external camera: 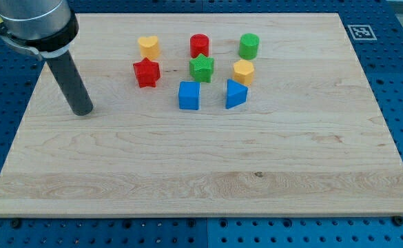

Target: Slide the red star towards the blue cube

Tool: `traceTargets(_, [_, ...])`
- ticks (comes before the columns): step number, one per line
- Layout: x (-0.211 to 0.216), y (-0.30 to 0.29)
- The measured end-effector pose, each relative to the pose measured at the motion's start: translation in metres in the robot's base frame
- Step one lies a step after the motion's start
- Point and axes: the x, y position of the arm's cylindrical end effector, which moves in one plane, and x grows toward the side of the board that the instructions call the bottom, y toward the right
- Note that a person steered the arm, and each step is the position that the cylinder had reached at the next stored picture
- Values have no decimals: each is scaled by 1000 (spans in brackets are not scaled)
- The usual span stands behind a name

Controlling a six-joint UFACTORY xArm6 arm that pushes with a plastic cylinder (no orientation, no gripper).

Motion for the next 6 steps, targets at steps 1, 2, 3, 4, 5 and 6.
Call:
traceTargets(1, [-7, -17])
traceTargets(2, [-17, -18])
traceTargets(3, [-71, -8])
traceTargets(4, [-77, 14])
traceTargets(5, [-103, 35])
traceTargets(6, [-107, 73])
